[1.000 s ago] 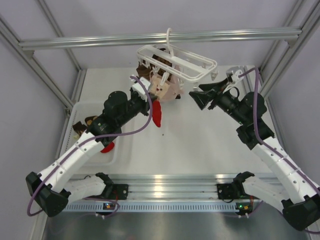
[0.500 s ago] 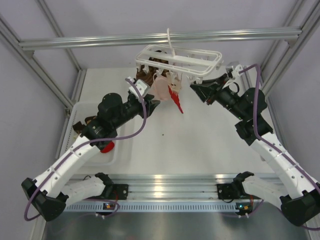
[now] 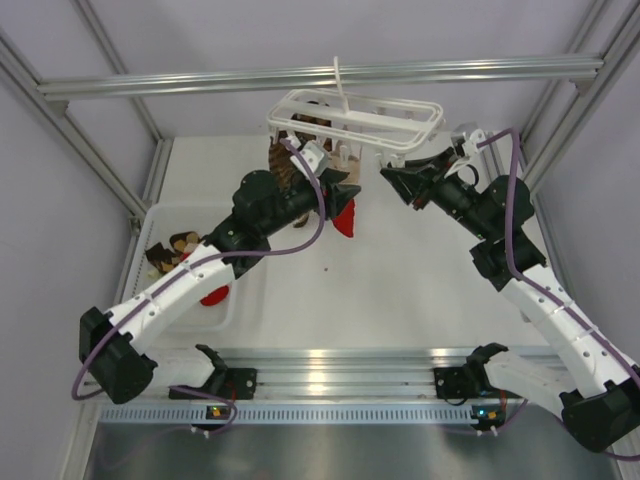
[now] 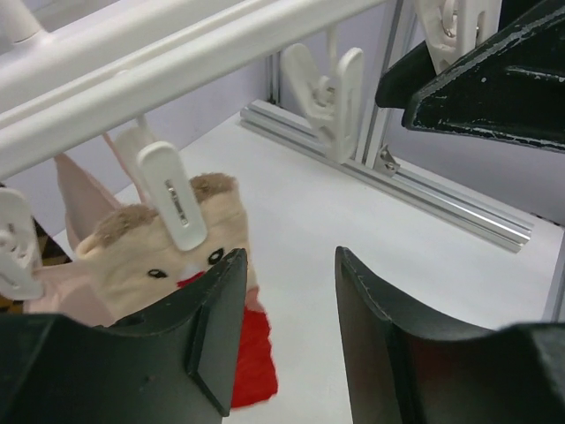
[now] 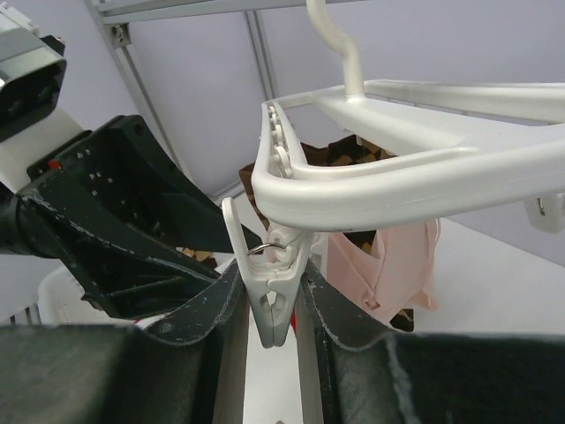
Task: Clip the socks to the hanger
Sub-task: Open the clamp at the hanger.
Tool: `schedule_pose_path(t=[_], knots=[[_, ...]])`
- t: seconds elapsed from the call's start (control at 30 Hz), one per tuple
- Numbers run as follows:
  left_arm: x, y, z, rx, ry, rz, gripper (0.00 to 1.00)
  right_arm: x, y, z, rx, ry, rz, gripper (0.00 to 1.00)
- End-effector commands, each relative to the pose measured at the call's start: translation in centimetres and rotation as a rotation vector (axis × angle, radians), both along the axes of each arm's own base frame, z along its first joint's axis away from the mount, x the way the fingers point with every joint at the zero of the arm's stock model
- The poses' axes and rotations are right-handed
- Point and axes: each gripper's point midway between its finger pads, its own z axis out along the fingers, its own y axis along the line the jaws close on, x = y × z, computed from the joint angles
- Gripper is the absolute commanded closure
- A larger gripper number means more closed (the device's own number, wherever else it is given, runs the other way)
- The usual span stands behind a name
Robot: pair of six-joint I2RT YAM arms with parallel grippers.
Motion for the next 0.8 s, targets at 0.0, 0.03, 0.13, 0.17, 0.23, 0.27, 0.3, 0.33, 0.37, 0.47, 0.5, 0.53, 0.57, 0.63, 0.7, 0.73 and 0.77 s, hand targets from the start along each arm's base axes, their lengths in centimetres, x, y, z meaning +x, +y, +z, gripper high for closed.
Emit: schedule_pose_path(t=[0.0,0.03,0.13,0.17,0.23,0.27,0.3,0.33,0.37,0.47,0.5,0.53,0.57,0.63,0.7,0.73,0.77], knots=[[-0.5,-1.4,6.1,-0.157,-0.163,-0.008,0.50,-0.9,-1.0,3.8,0.030,-0.101,-0.016,0.91],[-0.2,-2.0,5.6,-0.151,-0.164,-0.014,0.50,-0.9,-1.0,3.8,0.031,-0.100,-0.015,0.93],[-0.3,-3.2,5.5,-0.162,-0.199,-0.020,0.48,-0.9,-1.1,3.9,0.033,-0.102,-0.020,0.94],[-0.3,-3.4,5.6,-0.154,-0.224,-0.017,0.46,-0.8,-1.0,4.0,0.033,-0.102,-0.020,0.94],[0.1,-3.8,5.8,-0.170,-0.239,-0.003,0.43,-0.9,-1.0,4.1,0.038,-0.102,-0.019,0.94],[0.2,-3.8,6.0,-0.174,-0.246,0.005,0.43,-0.9,-1.1,4.1,0.037,-0.103,-0.019,0.95],[0.7,-4.0,5.8,-0.174,-0.245,0.024,0.42,-1.0,-1.1,4.2,0.038,-0.101,-0.017,0.95],[0.9,-4.0,5.9,-0.171,-0.259,0.038,0.42,-1.0,-1.1,4.4,0.040,-0.103,-0.018,0.95],[1.1,-4.0,6.1,-0.174,-0.270,0.051,0.42,-1.0,-1.1,4.2,0.038,-0.097,-0.018,0.95],[1.2,-4.5,6.0,-0.168,-0.291,0.053,0.44,-1.2,-1.2,4.3,0.039,-0.098,-0.018,0.95],[1.2,-4.7,6.0,-0.167,-0.296,0.048,0.44,-1.2,-1.2,4.3,0.041,-0.096,-0.019,0.95],[1.2,-4.8,6.2,-0.172,-0.304,0.046,0.45,-1.2,-1.2,4.3,0.042,-0.096,-0.020,0.95],[1.3,-4.9,6.3,-0.175,-0.309,0.045,0.46,-1.2,-1.3,4.3,0.043,-0.094,-0.021,0.95],[1.4,-5.2,6.4,-0.181,-0.316,0.041,0.47,-1.3,-1.3,4.3,0.046,-0.091,-0.020,0.95],[1.6,-5.5,6.3,-0.182,-0.318,0.037,0.50,-1.3,-1.3,4.2,0.046,-0.090,-0.021,0.95],[1.6,-5.5,6.5,-0.187,-0.321,0.039,0.51,-1.3,-1.3,4.3,0.048,-0.090,-0.022,0.96],[1.7,-5.5,6.7,-0.191,-0.325,0.041,0.52,-1.3,-1.3,4.2,0.046,-0.088,-0.023,0.95]])
